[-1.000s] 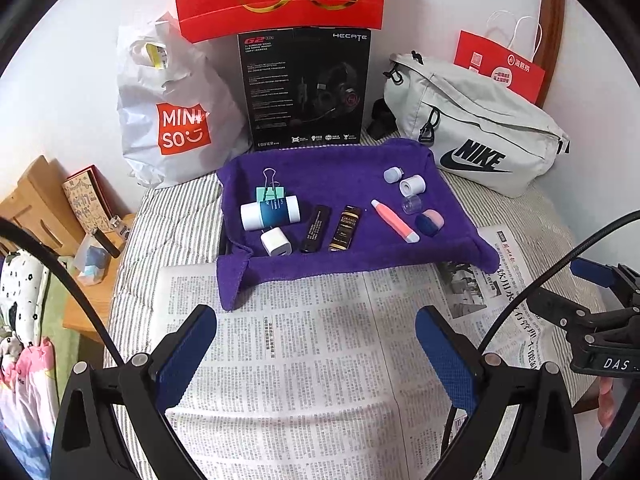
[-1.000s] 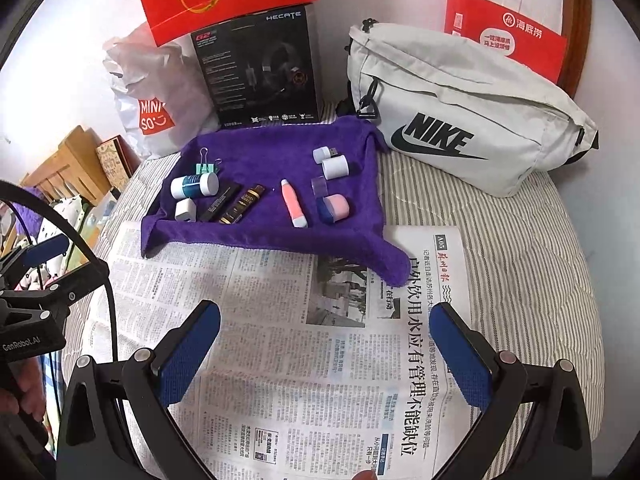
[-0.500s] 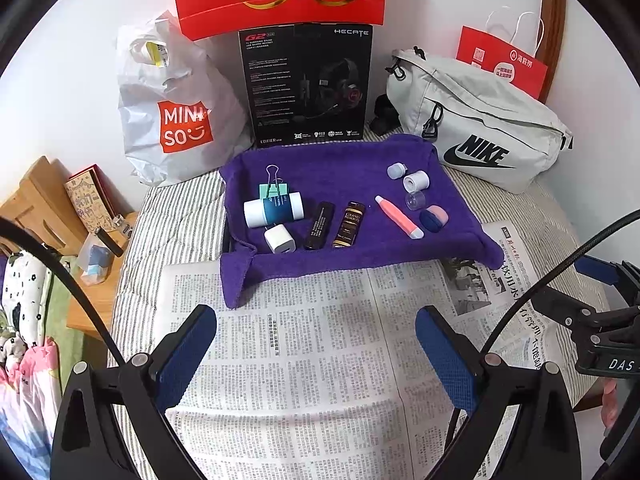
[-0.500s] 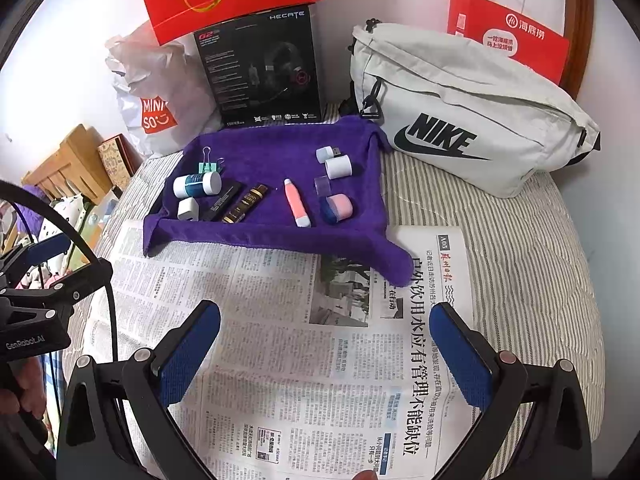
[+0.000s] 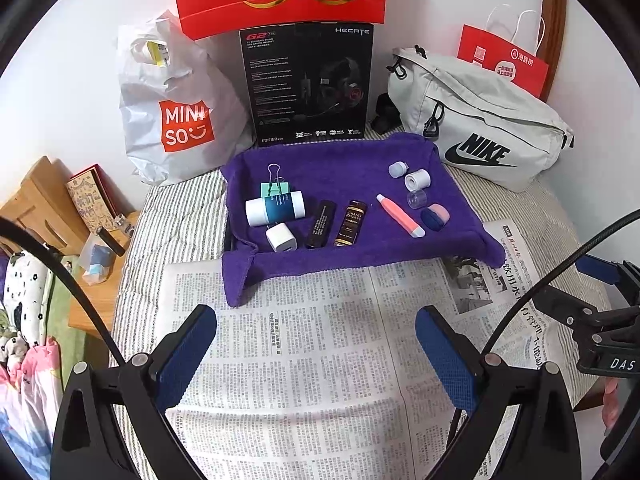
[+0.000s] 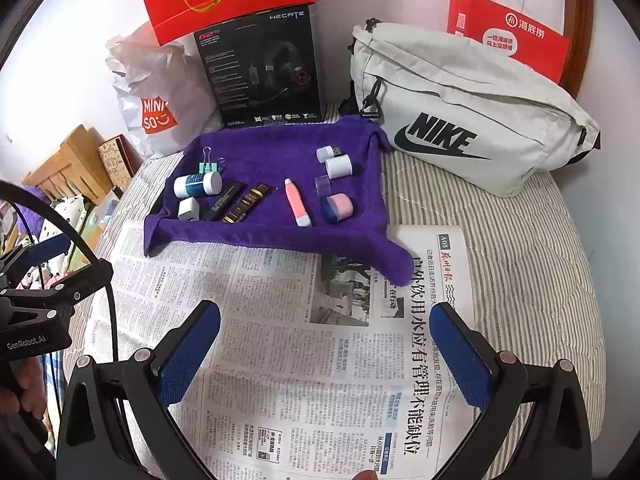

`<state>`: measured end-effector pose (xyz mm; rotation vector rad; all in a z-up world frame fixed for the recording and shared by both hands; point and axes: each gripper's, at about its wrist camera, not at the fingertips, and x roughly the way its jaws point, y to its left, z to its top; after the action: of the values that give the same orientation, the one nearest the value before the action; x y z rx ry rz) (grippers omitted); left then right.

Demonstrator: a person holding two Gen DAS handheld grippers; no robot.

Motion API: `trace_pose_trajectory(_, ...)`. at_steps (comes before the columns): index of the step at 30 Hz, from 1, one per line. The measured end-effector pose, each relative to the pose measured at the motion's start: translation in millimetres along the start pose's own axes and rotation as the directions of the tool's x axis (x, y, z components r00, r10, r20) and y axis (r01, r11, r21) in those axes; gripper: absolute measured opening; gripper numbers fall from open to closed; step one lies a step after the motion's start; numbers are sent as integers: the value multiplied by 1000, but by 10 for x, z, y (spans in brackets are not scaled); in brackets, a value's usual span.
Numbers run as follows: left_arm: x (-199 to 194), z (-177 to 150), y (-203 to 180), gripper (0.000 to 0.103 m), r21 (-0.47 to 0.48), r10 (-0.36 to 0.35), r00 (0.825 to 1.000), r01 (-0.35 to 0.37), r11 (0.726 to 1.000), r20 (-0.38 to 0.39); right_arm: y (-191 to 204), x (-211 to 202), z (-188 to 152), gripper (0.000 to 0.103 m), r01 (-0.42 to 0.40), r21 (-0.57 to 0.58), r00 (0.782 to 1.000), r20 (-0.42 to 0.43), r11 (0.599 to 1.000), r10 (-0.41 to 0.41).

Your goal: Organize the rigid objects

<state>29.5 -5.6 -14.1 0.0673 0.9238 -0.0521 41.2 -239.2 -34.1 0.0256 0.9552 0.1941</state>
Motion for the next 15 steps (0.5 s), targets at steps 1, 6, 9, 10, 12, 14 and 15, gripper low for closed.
trace_pose_trajectory(1, -2, 1, -1, 101, 1, 1, 1000, -1, 1000, 1, 0, 1, -1, 103, 1, 0, 1000, 1, 1000, -1)
trace_pose_trajectory(6, -11, -9, 6, 101, 2, 2, 1000, -2, 1000, 2, 3, -9, 2, 103, 0, -1, 1000, 4, 1000, 0)
trace_pose_trajectory(9, -12, -9, 8, 101, 3, 3, 1000, -3, 1000, 0, 3, -12, 5, 103, -1, -3, 1000, 2, 1000, 1)
trace_pose_trajectory(10, -9, -4, 8, 101, 3, 2, 1000, -2, 1000, 1, 2, -15, 3, 103, 0, -2, 1000, 4, 1000, 0)
trace_pose_trajectory(12, -9, -3, 12, 101, 3, 1, 1000, -1, 1000, -1, 8, -17, -1, 103, 0, -1, 1000, 5, 1000, 0)
trace_pose_trajectory(14, -12, -4, 15, 101, 2, 1, 1000, -1, 1000, -1, 13, -21, -3, 103, 2, -4, 1000, 4, 1000, -2)
trace_pose_trajectory(15, -12, -4, 15, 101, 1, 0, 1000, 0, 1000, -1, 14, -25, -5, 103, 2, -4, 1000, 5, 1000, -2)
